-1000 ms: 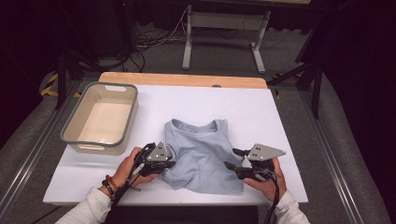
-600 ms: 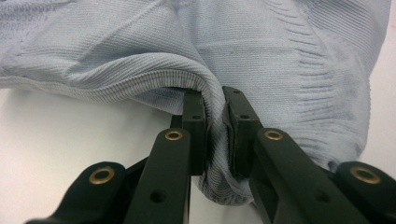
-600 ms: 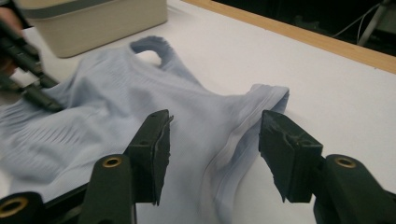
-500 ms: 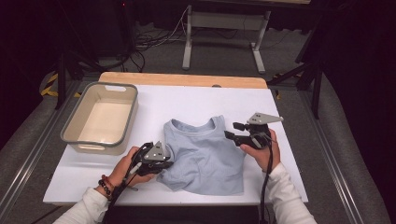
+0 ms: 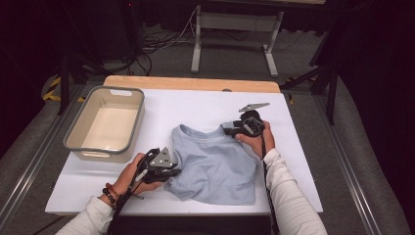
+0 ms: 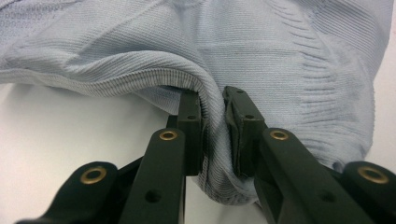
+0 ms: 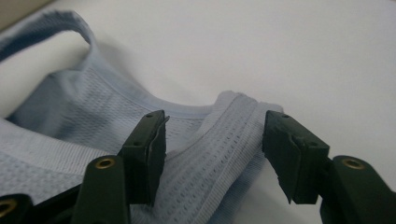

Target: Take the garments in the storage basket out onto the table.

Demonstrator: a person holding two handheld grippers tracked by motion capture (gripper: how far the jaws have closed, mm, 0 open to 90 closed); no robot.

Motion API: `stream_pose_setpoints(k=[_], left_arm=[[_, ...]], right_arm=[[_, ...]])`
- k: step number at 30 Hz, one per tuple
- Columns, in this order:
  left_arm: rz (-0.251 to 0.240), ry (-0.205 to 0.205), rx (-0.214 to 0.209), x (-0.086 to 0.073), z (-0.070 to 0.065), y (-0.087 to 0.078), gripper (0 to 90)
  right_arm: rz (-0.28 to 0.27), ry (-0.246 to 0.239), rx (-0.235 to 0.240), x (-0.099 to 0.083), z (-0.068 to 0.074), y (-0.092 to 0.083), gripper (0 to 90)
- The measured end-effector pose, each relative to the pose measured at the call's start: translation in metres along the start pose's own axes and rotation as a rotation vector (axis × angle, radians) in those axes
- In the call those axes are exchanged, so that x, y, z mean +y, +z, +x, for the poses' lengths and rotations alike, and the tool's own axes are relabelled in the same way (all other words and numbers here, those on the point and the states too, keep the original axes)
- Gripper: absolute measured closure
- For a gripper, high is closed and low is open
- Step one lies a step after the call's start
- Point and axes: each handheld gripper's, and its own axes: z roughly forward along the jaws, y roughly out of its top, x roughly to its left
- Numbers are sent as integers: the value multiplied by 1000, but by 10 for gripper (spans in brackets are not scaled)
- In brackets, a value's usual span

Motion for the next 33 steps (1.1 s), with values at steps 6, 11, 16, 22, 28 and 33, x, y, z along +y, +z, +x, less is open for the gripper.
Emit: stream_pose_setpoints(k=[6, 11, 16, 22, 28, 33], left_arm=[[-1, -7, 4, 0, 2, 2, 759], [-58, -99, 45, 0, 11, -5, 586], [-141, -228, 77, 2, 26, -13, 356], [-215, -366, 66, 9, 48, -15, 243], [-213, -498, 46, 21, 79, 6, 244], [-197, -621, -15, 24, 105, 26, 292]], right_arm=[[40, 24, 51, -4, -6, 16, 671], [18, -11, 76, -5, -3, 10, 852], [-37, -40, 89, -8, -1, -5, 860], [-93, -95, 54, -18, 2, -30, 863], [-162, -115, 56, -26, 2, -50, 864], [-152, -130, 50, -30, 2, -53, 863]])
